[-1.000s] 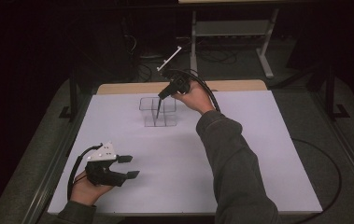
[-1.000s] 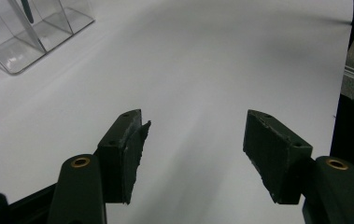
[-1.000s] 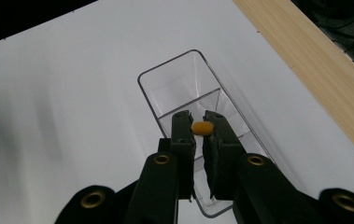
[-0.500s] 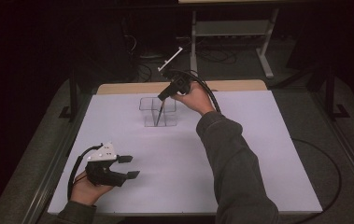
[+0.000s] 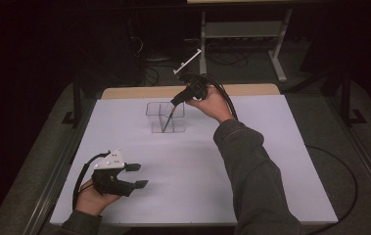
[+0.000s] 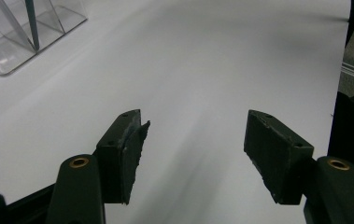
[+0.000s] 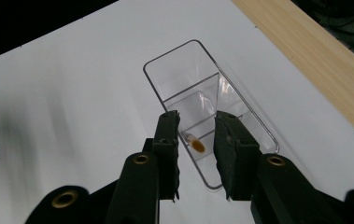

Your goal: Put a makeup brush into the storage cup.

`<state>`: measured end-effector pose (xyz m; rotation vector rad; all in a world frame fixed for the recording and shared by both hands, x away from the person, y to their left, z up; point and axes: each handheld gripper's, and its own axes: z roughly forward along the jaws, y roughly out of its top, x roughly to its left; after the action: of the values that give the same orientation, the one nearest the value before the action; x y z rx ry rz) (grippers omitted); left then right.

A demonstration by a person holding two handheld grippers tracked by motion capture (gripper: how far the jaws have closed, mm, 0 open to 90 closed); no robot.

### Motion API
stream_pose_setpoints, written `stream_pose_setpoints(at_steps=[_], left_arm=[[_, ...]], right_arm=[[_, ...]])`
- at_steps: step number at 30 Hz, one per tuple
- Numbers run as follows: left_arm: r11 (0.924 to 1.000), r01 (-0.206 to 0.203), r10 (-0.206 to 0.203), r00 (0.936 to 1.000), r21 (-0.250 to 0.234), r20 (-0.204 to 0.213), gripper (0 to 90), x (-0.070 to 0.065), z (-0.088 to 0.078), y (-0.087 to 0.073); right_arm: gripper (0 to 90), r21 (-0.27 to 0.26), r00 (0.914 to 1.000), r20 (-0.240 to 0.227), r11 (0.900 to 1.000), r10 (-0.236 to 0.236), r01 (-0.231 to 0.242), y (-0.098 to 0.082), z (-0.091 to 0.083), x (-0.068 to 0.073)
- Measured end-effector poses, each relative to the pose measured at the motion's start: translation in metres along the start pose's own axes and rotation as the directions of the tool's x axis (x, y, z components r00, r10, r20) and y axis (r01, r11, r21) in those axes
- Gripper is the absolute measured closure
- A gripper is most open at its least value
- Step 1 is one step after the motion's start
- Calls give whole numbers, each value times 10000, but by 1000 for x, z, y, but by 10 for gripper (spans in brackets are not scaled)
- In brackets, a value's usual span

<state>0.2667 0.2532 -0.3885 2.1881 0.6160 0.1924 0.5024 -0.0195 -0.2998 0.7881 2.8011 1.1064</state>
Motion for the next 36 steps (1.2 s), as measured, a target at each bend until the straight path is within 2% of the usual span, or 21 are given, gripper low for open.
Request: stream_pose_setpoints(at_steps=[7, 8, 14, 23, 27, 36], left_arm=[[10000, -25, 25, 10000, 30, -40, 364, 3, 0, -1], [10000, -22, 23, 10000, 44, -50, 364, 3, -1, -1], [10000, 26, -26, 10000, -10, -67, 362, 4, -1, -1], [10000, 10, -10, 10000, 1, -99, 358, 5, -1, -2], [9998, 189, -189, 9998, -104, -89, 354, 5, -1, -2], [9999, 139, -140, 9998, -84, -125, 351, 6, -1, -2]], right_arm=[[679, -307, 10000, -76, 9995, -33, 31, -9, -7, -1], [677, -231, 9998, -156, 9996, 137, -141, -10, -8, 0], [666, -407, 9999, -146, 9991, -85, 79, -14, -12, 2], [655, -495, 9996, -261, 9987, 67, -80, -23, -17, 3], [652, -588, 9997, -235, 9982, 82, -95, -27, -21, 4], [631, -689, 9993, -333, 9975, 158, -180, -37, -31, 4]])
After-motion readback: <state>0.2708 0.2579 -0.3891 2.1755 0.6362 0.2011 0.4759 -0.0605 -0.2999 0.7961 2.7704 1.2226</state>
